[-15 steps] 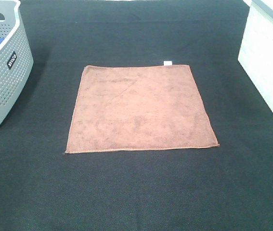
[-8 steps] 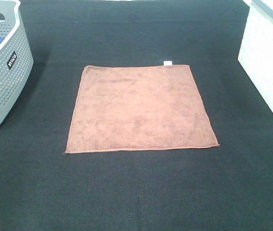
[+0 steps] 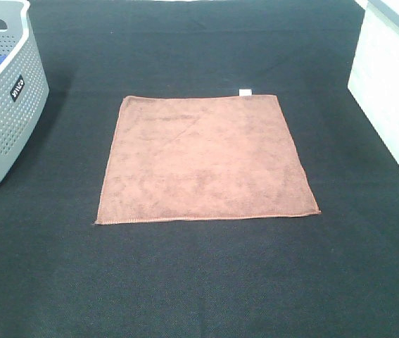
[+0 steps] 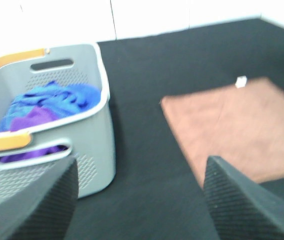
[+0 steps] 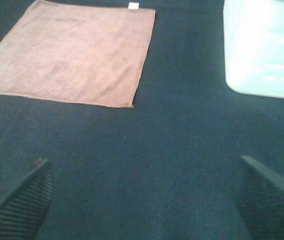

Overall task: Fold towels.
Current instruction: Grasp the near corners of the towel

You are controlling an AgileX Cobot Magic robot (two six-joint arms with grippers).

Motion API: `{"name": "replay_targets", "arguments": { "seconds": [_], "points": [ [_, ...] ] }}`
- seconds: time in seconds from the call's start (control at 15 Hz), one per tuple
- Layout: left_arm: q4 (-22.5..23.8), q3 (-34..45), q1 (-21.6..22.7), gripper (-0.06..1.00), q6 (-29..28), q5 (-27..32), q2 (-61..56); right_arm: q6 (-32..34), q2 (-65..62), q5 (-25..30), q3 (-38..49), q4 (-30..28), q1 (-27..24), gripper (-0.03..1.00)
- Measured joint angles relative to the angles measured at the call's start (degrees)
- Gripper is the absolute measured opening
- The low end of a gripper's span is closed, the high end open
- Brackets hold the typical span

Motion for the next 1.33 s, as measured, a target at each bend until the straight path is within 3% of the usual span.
{"name": "replay_targets", "arguments": {
  "seconds": [0.13, 0.4, 0.67, 0.73, 0.8, 1.07, 1.13, 1.33],
  "points": [
    [-2.9, 1.0, 0.0, 0.68, -1.2, -3.8, 7.1, 0.5, 8.2, -2.0, -0.8, 0.5, 0.0, 0.90],
    [-8.1, 1.0, 0.0, 0.68, -1.3, -5.8, 21.4, 0.4, 25.0, -6.3, -1.8, 7.6, 0.0, 0.90],
    [-21.9, 1.0, 0.0, 0.68, 3.6, -8.9, 39.9, -6.9, 43.9, -13.5, -4.8, 19.5, 0.0, 0.90],
    [-21.9, 1.0, 0.0, 0.68, 3.6, -8.9, 39.9, -6.9, 43.9, -13.5, -4.8, 19.5, 0.0, 0.90],
    [-29.0, 1.0, 0.0, 0.68, 7.9, -10.2, 46.8, -10.3, 50.9, -15.1, -6.1, 24.0, 0.0, 0.90],
    [-49.2, 1.0, 0.0, 0.68, 26.2, -11.0, 64.7, -20.5, 68.0, -18.0, -9.5, 36.4, 0.0, 0.90],
    [-58.0, 1.0, 0.0, 0.68, 33.5, -11.3, 71.0, -22.3, 73.5, -19.1, -10.7, 38.0, 0.0, 0.90],
    [-72.1, 0.9, 0.0, 0.68, 47.0, -11.2, 82.4, -23.3, 84.0, -20.0, -14.4, 38.8, 0.0, 0.90]
  ]
}}
